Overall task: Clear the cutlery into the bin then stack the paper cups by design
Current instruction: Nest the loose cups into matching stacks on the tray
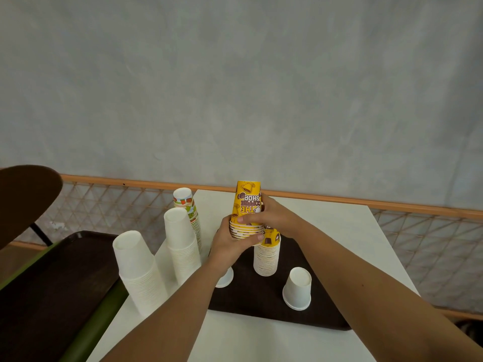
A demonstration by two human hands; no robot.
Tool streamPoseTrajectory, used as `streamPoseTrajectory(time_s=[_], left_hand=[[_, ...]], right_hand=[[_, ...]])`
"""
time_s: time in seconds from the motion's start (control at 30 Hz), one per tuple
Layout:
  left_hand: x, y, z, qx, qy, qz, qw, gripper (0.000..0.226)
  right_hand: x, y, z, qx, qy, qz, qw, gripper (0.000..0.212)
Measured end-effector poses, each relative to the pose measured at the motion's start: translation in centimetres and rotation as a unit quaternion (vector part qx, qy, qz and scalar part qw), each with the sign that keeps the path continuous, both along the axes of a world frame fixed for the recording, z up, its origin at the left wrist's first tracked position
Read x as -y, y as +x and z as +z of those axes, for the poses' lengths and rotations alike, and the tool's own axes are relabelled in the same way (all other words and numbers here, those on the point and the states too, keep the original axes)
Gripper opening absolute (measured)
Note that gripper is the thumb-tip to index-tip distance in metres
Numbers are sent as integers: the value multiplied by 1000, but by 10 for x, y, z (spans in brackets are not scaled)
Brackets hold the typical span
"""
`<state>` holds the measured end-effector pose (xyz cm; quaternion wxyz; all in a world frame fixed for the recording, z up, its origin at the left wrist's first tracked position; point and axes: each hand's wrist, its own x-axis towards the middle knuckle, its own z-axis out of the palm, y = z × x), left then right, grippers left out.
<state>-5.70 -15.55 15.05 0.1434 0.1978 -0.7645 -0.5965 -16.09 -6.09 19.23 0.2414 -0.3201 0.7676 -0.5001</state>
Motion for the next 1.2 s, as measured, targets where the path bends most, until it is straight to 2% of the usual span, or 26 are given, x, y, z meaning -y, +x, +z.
streamPoseTrajectory(time_s=[0.2,0.33,0.47,0.7,0.87,1.2], left_hand=[[0,4,6,-7,1,2,1000,71],[1,5,7,7,-4,5,1000,73],[0,9,4,19,-14,2,1000,73],[3,10,-5,36,13,24,999,67],[6,11,-12,42,32,48,997,67],[6,5,-11,50,25,72,996,69]], right_hand=[[2,3,6,1,-18,-23,1000,56],[4,-2,12,20,-47,-55,997,68],[4,-8,23,25,-70,-67,995,66],[-5,-20,37,13,-175,-164,971,66],[-14,-31,16,-21,-118,-202,972,76],[-16,-30,-28,-46,-21,-188,981,81]])
